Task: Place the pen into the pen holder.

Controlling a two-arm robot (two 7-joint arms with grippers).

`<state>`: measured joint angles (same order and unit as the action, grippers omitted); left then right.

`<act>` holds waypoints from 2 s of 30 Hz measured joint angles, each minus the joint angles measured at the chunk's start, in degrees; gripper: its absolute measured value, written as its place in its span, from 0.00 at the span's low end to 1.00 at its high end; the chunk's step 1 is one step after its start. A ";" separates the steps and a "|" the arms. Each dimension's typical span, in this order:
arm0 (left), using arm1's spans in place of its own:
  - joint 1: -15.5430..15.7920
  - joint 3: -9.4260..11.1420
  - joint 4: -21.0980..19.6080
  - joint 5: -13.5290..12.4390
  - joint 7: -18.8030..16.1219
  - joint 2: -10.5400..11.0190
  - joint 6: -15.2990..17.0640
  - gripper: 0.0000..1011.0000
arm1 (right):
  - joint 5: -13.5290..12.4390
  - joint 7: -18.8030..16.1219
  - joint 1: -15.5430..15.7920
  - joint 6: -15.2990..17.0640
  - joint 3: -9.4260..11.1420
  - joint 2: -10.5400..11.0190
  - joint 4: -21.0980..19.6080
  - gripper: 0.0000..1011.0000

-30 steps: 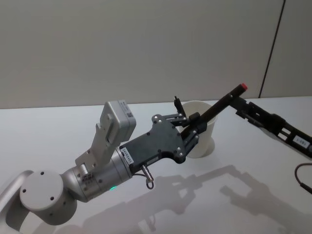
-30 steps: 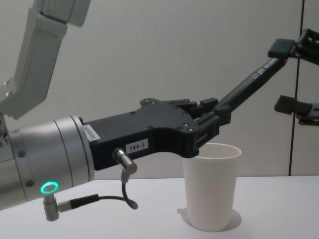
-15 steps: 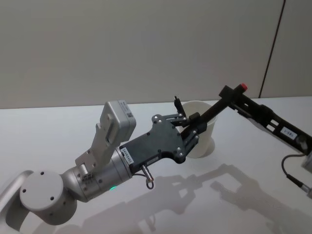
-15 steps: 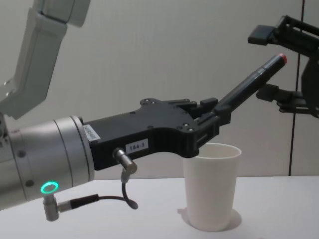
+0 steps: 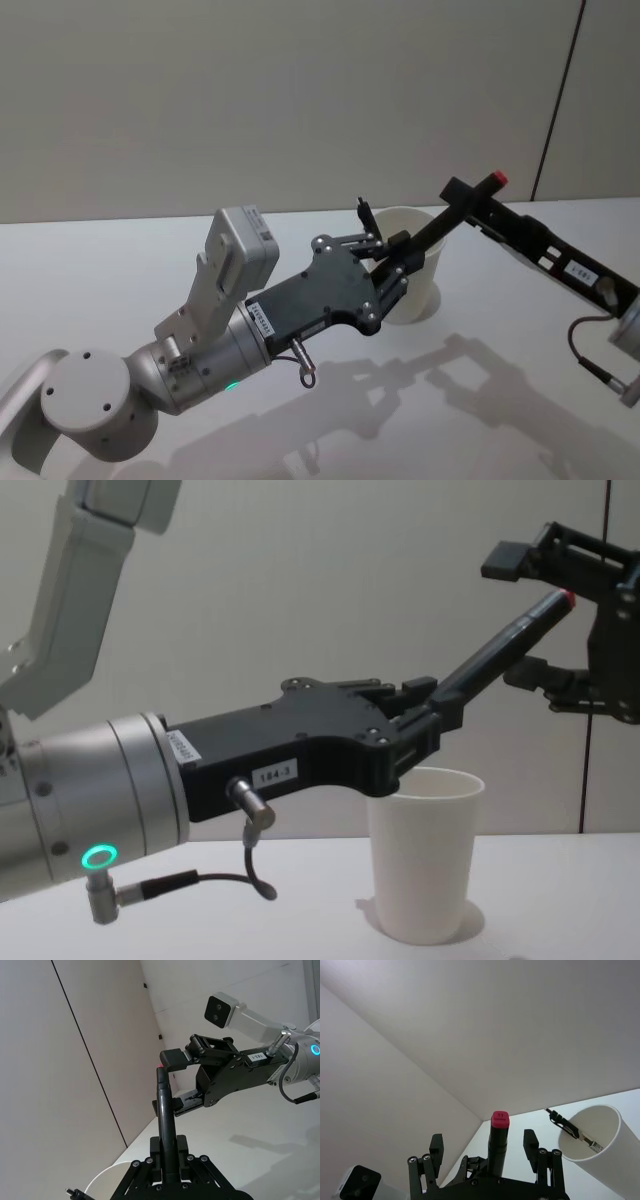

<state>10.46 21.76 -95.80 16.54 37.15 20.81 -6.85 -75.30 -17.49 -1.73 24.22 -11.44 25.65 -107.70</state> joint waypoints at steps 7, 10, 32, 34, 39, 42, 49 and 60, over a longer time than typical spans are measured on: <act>0.00 0.00 0.00 0.00 0.00 0.00 0.00 0.19 | 0.11 0.47 -0.10 -0.58 -0.45 0.21 0.12 0.99; 0.00 0.00 0.00 0.00 0.00 0.00 0.00 0.19 | 0.13 0.64 -0.19 -0.87 -0.68 0.28 0.22 0.99; 0.00 0.00 0.00 0.00 0.00 0.00 0.00 0.19 | 0.30 1.49 -1.15 -2.37 -2.11 0.10 0.87 0.86; 0.00 0.00 0.00 0.00 0.00 0.00 0.00 0.19 | 0.32 1.52 -1.18 -2.40 -2.16 0.09 0.89 0.81; 0.00 0.00 0.00 0.00 0.00 0.00 0.00 0.19 | 0.33 1.59 -1.27 -2.51 -2.28 0.07 0.92 0.67; 0.00 0.00 0.00 0.00 0.00 0.00 0.00 0.19 | 0.33 1.61 -1.31 -2.56 -2.33 0.05 0.94 0.56; 0.00 0.00 0.00 0.01 0.00 0.00 -0.01 0.19 | 0.33 1.70 -1.35 -2.63 -2.39 0.03 0.99 0.33; 0.00 0.00 0.00 0.01 0.00 0.00 -0.01 0.19 | 0.33 1.72 -1.39 -2.69 -2.45 0.03 1.01 0.19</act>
<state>10.46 21.76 -95.81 16.55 37.15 20.81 -6.86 -74.97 -15.77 -3.13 21.53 -13.89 25.68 -106.69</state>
